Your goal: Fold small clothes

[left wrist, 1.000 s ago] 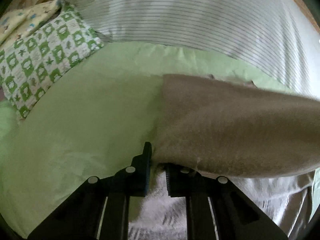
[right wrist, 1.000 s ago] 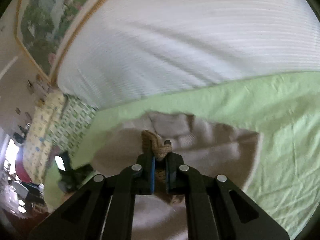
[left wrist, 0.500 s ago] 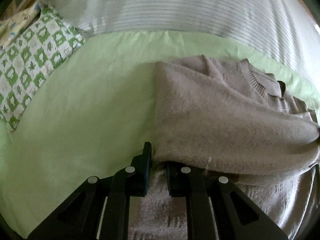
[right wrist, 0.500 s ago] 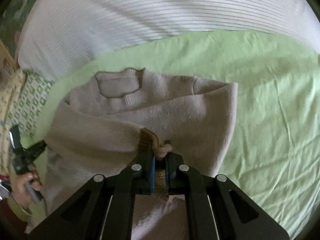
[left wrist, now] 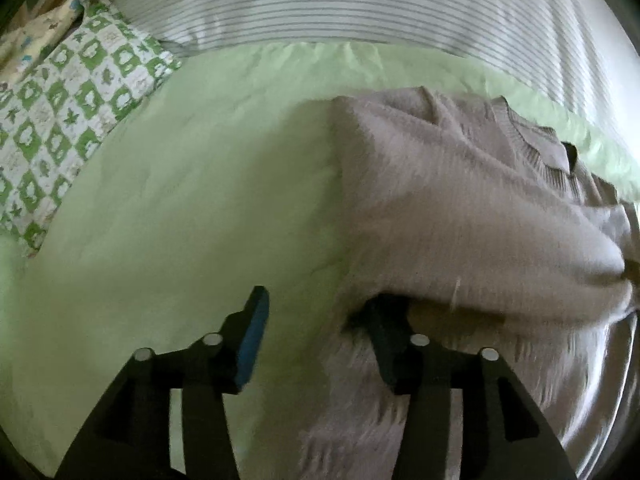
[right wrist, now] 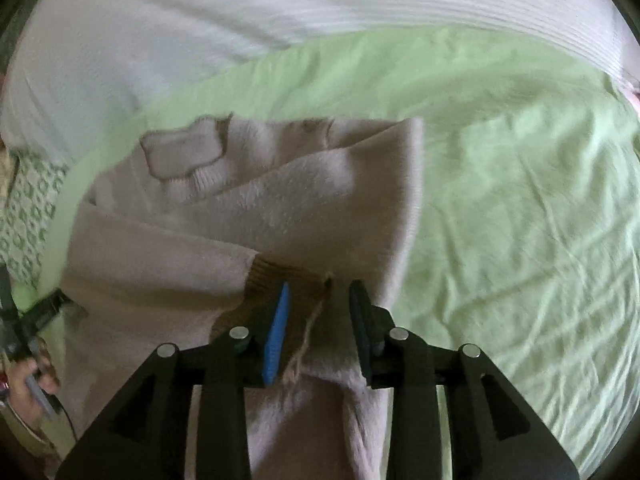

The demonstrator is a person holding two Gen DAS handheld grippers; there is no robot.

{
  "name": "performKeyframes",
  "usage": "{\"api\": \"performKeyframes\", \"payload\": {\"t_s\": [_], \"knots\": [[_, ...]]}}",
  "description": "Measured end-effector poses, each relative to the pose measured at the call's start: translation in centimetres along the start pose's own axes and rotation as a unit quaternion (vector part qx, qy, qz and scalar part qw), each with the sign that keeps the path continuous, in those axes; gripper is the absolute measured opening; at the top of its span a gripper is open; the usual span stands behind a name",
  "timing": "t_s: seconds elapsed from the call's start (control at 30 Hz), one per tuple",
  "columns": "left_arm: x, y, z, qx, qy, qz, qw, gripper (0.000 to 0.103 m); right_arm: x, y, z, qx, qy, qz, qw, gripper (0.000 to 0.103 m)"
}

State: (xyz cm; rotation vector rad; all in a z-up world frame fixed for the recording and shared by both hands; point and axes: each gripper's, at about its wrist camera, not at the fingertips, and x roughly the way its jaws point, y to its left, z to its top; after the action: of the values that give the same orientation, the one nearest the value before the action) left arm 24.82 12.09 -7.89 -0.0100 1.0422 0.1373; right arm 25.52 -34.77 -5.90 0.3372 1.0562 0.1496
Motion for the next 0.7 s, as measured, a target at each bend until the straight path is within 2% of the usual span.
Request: {"api": "performKeyframes", "payload": {"t_s": [0.23,0.63,0.7], "knots": [[-2.5,2.2,-3.8,-0.011,0.028,-0.015,0.9994,0.054,-4.4,-0.2,-4.2,0.024,-0.013,0.036,0.999,0.042],[-7.7,2.7,-11.5,-0.011,0.056,-0.057,0.9968,0.061,-8.8,-0.1,-13.4,0.042,0.002,0.031,0.999,0.043],[-8.3,2.8,-12.8,-0.004,0.064,-0.06,0.9962,0.063,-9.5,-0.1,-14.8,0.046,0.003,0.03,0.999,0.05]]}}
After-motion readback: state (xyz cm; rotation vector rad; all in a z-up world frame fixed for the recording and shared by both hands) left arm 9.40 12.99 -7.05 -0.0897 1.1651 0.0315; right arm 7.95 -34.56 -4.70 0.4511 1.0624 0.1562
